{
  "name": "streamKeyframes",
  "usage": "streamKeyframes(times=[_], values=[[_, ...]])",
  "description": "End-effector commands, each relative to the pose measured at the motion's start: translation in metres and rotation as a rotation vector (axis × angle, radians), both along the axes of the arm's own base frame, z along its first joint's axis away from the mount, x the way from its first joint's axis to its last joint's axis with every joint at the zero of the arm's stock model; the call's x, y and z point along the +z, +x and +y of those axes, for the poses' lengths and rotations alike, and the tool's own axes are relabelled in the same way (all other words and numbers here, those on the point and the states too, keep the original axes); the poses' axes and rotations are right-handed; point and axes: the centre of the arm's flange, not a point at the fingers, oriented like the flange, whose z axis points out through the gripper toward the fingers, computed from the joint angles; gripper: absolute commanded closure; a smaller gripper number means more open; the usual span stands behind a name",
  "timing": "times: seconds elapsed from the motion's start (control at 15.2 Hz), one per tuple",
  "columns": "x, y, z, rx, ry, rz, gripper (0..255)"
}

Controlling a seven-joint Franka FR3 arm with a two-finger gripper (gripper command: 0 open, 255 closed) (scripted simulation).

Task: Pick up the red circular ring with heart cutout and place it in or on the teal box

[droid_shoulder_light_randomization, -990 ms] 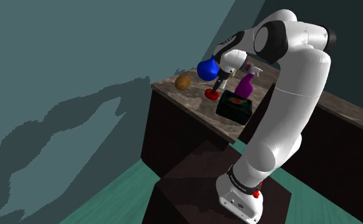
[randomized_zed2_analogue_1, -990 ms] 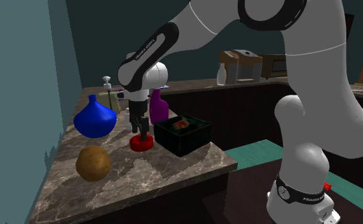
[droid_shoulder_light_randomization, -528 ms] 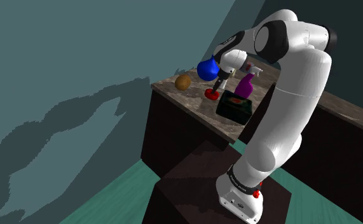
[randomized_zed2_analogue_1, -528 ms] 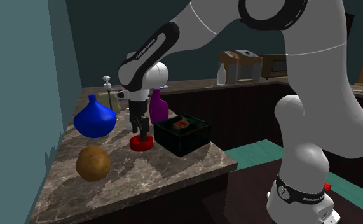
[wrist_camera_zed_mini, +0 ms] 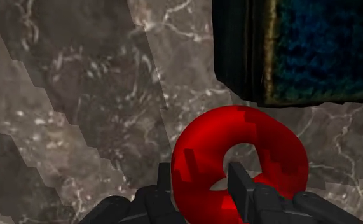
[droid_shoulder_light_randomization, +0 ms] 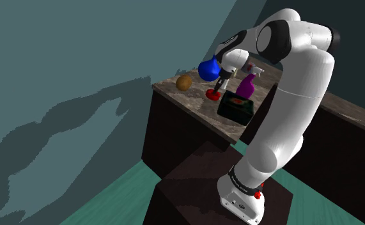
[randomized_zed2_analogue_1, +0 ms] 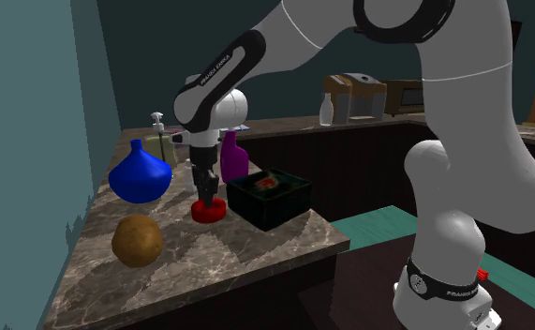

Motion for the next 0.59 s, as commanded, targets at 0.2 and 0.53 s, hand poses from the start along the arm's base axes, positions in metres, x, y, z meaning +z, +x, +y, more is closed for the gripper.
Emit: streamKeyframes(times=[0.2,0.53], values=[[0.023,-0.001,0.000,-0.001,0.002,0.006,255],[0.049,-0.001,0.000,-0.001,0.002,0.006,255]])
